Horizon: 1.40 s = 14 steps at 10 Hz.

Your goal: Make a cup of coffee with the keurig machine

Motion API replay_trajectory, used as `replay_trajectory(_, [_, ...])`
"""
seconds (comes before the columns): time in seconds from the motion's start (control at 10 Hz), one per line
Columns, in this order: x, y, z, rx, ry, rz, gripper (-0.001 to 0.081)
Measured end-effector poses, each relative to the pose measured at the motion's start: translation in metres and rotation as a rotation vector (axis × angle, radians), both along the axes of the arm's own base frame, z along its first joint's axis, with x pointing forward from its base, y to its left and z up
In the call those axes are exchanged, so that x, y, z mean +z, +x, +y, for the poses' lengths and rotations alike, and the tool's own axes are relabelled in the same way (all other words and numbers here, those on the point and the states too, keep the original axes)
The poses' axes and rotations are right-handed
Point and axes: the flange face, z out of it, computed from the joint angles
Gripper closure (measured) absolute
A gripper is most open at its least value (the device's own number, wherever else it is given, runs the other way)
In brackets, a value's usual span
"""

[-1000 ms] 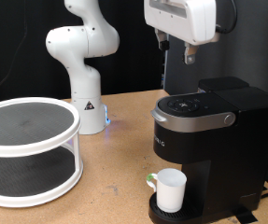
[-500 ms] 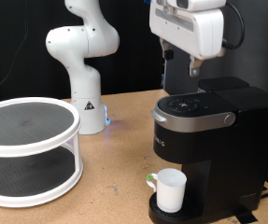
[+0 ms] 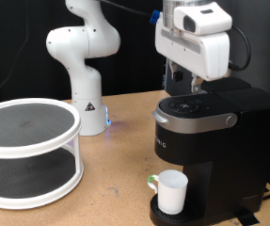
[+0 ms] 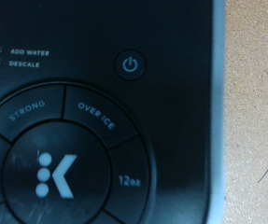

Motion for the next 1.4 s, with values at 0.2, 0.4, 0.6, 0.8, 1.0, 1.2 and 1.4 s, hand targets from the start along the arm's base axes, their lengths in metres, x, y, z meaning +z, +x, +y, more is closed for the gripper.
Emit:
replay_trajectory(0.2, [-0.013, -0.01, 0.001, 0.012, 0.009, -0.047, 0.037])
replay_trajectory(0.4, [-0.023, -0.024, 0.002, 0.01, 0.045, -0.126, 0.0682])
replay_trajectory(0.6, [-0.029, -0.038, 0.001, -0.003, 0.074, -0.177, 0.0767])
replay_trajectory(0.8, [-0.032, -0.048, -0.001, -0.01, 0.076, -0.19, 0.0799])
replay_trajectory(1.0, [-0.034, -0.05, -0.002, -0.035, 0.075, -0.189, 0.0804])
replay_trajectory(1.2, [-0.037, -0.048, -0.002, -0.075, 0.056, -0.179, 0.0805])
replay_trajectory(1.4, [-0.045, -0.041, -0.001, -0.098, 0.042, -0.164, 0.0805])
